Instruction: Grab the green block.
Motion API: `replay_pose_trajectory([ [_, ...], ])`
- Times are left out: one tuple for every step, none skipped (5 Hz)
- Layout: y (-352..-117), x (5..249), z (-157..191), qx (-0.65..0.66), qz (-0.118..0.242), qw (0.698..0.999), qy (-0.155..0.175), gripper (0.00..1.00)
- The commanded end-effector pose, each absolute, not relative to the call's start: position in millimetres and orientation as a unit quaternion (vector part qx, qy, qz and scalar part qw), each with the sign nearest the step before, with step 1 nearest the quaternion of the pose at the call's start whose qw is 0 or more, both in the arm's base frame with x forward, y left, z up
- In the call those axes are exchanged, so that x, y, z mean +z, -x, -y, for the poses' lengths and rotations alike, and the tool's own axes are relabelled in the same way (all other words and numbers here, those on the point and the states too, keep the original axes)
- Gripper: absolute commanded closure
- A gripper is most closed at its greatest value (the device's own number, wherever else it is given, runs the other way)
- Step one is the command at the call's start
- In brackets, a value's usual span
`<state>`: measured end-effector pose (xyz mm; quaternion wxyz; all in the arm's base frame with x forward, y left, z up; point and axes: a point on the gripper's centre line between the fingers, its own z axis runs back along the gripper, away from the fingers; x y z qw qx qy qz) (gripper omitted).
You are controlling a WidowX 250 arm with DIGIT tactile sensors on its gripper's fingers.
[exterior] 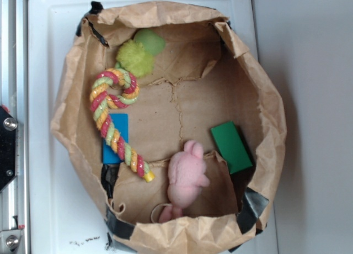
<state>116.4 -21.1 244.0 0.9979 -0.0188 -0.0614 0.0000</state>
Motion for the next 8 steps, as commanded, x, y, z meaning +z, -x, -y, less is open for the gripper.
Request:
replay_pose_trajectory([
  [-116.4, 244.0, 21.1, 0.0, 0.061, 0.998, 0.019, 0.0],
  [-166.4, 200.3, -14.7, 0.069, 0.088, 0.993, -0.023, 0.0],
  [-211.4, 171.0, -36.9, 0.108, 0.067, 0.991, -0.048, 0.0],
  [-261.3, 162.8, -45.3, 0.109, 0.068, 0.99, -0.062, 0.0],
  [-311.9, 161.7, -44.2, 0.086, 0.074, 0.991, -0.07, 0.0],
  [-328.3, 164.7, -34.8, 0.056, 0.09, 0.991, -0.082, 0.0],
  [-327.9, 166.1, -32.5, 0.027, 0.096, 0.992, -0.08, 0.0],
  [-324.9, 165.0, -31.8, -0.021, 0.113, 0.99, -0.087, 0.0],
])
